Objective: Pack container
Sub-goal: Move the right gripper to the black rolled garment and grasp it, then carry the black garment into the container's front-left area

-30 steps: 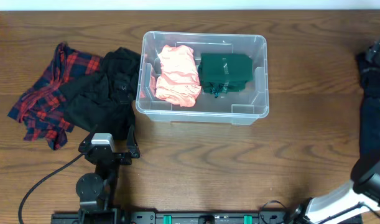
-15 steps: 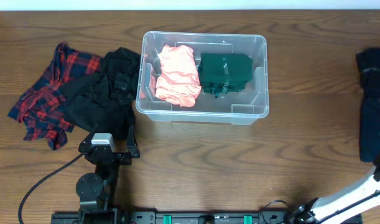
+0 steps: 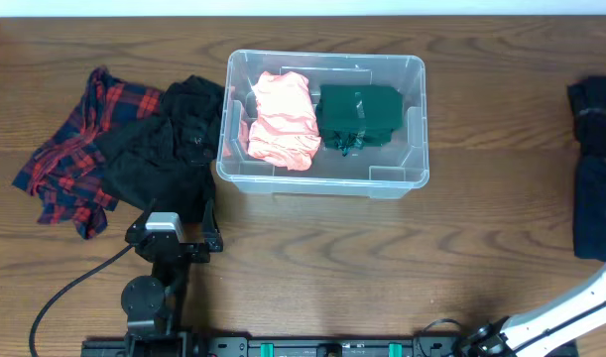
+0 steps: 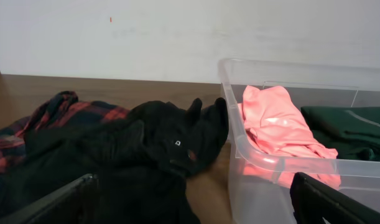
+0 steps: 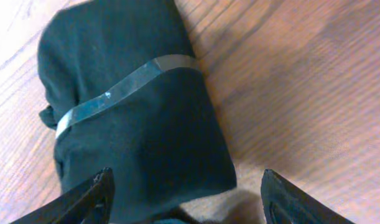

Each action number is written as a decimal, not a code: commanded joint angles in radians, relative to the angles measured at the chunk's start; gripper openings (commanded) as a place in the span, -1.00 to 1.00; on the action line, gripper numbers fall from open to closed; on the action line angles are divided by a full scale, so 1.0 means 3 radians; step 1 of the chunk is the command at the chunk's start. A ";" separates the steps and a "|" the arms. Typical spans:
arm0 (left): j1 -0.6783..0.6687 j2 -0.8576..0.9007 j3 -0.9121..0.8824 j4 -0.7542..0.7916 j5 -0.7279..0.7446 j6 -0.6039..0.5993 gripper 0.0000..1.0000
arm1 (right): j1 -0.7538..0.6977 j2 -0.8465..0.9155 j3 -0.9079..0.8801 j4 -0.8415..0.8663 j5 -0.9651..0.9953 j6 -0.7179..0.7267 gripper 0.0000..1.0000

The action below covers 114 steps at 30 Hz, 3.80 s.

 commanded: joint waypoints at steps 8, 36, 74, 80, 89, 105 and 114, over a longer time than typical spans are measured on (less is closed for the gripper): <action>0.0018 -0.0015 -0.0057 -0.0109 0.0048 0.0010 0.96 | -0.0018 0.0429 -0.0009 0.0257 -0.0329 -0.0043 0.43; 0.0018 -0.0015 -0.0057 -0.0109 0.0048 0.0009 0.96 | 0.0181 0.0146 0.0001 0.0425 -0.0903 0.0444 -0.98; 0.0018 -0.0015 -0.0057 -0.0111 0.0048 0.0010 0.96 | 0.2618 -0.1975 -0.0003 -0.1485 -0.2144 -0.0554 -0.98; 0.0018 -0.0015 -0.0057 -0.0111 0.0048 0.0010 0.96 | 0.3281 -0.1934 -0.0011 -0.1883 -0.1920 -0.0988 -0.97; 0.0018 -0.0015 -0.0057 -0.0111 0.0048 0.0009 0.96 | 0.3924 -0.1690 -0.0013 -0.1920 -0.1802 -0.1110 -0.97; 0.0018 -0.0015 -0.0057 -0.0109 0.0048 0.0010 0.96 | 0.4047 -0.1110 -0.0013 -0.1152 -0.1809 -0.1132 -0.97; 0.0018 -0.0015 -0.0057 -0.0111 0.0050 0.0009 0.96 | 0.4140 -0.1086 -0.0014 -0.1147 -0.1742 -0.1218 -0.97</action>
